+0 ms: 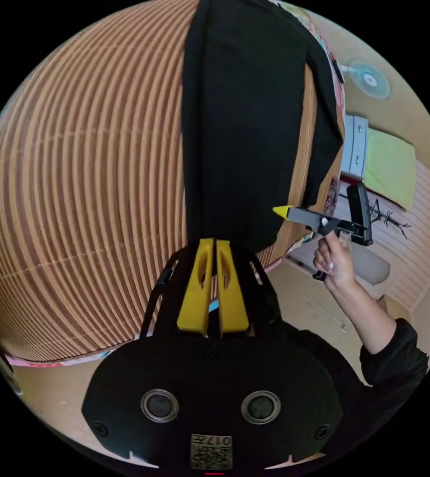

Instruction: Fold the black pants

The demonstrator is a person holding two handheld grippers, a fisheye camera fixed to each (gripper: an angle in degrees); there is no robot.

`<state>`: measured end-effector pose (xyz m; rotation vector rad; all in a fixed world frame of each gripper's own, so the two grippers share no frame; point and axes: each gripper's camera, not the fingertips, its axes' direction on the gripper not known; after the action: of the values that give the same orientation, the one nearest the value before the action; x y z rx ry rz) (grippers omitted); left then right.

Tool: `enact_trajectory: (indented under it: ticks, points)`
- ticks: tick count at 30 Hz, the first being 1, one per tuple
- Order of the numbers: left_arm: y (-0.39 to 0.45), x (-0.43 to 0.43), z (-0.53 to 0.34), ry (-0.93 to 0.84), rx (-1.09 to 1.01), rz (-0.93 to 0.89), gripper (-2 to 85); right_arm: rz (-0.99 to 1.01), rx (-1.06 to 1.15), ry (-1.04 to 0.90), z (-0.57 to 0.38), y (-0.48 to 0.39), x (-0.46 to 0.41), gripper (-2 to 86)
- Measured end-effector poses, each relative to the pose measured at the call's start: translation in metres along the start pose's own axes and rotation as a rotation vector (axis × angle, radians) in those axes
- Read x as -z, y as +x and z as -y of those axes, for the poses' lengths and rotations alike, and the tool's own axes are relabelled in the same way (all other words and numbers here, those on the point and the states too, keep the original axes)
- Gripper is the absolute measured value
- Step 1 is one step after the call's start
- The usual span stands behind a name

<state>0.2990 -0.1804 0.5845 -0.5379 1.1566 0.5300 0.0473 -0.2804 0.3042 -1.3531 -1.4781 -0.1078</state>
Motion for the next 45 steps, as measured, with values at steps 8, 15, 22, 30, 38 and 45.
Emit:
enact_trajectory:
  ticks: [8,15,22,30,38,45]
  points:
    - [-0.066,-0.007,-0.134,-0.156,0.082,0.299,-0.9,0.071,0.093,-0.054,-0.095,0.006,0.037,3.1]
    - [-0.102,0.010,-0.217,0.010,0.146,0.088,1.0,0.005,0.176,-0.057,-0.160,0.017,0.129,2.7]
    - [-0.010,-0.020,-0.135,-0.087,-0.139,0.175,11.7,0.172,-0.116,0.339,-0.226,0.158,0.303,3.3]
    - [0.119,-0.082,-0.033,-0.144,-0.441,0.262,15.3,0.171,-0.220,0.360,-0.188,0.228,0.414,8.9]
    - [0.113,-0.102,0.018,-0.059,-0.277,0.238,8.6,0.003,-0.038,0.184,-0.169,0.199,0.397,11.9]
    - [0.057,-0.094,-0.049,-0.034,-0.178,-0.184,-0.2,0.148,0.106,0.263,-0.288,0.191,0.411,5.9]
